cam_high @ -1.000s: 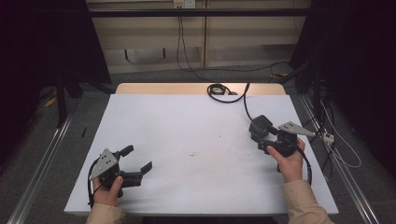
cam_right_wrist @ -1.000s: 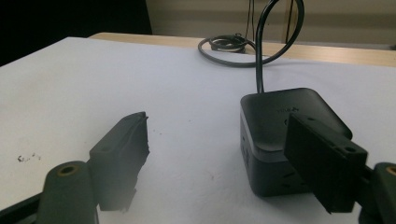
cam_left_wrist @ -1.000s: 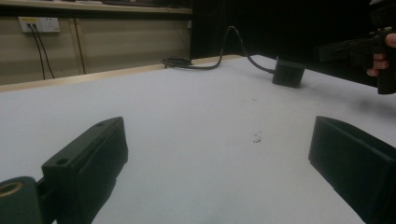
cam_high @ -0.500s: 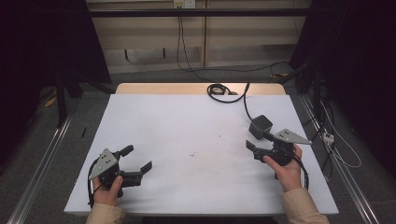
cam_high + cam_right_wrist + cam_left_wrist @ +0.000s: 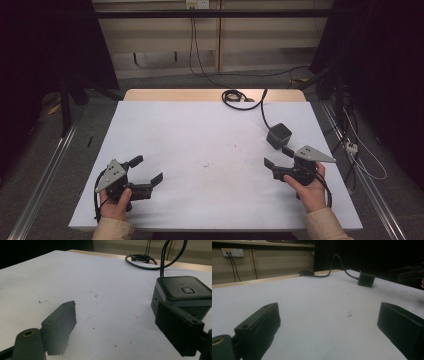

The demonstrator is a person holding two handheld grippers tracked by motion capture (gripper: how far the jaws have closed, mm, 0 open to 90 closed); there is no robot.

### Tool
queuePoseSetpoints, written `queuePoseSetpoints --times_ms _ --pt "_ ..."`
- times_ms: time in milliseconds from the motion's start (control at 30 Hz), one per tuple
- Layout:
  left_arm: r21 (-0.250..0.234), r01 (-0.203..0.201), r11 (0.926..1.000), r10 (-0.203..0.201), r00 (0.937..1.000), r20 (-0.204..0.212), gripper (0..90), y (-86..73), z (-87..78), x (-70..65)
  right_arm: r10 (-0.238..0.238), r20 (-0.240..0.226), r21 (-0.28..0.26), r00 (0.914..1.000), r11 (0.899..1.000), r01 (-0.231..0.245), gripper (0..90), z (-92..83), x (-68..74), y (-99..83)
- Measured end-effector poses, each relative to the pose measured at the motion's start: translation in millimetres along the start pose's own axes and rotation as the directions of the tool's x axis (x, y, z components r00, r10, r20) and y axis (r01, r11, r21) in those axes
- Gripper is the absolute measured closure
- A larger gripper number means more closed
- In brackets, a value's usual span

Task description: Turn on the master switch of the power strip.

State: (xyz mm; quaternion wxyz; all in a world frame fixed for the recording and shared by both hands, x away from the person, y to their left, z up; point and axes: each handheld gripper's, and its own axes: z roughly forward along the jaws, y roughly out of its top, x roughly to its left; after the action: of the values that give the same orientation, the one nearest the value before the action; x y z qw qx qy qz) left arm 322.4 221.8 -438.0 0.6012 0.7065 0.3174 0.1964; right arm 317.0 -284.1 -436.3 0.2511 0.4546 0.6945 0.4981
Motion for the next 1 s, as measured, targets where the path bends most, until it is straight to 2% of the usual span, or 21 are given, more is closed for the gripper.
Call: queuePoseSetpoints --times_ms 300,1000 --pt "0.004 0.0 1.0 0.0 1.0 0.001 4.1 -0.1 0.3 0.0 0.003 -0.002 -0.002 1.0 1.0 -0.003 17.1 -6.6 1.2 -4.5" --pt "0.01 0.002 1.0 -0.002 1.0 0.004 4.0 -0.4 1.2 -0.5 -0.047 -0.014 0.022 0.9988 0.999 0.048 16.8 -18.5 13.6 -14.9"
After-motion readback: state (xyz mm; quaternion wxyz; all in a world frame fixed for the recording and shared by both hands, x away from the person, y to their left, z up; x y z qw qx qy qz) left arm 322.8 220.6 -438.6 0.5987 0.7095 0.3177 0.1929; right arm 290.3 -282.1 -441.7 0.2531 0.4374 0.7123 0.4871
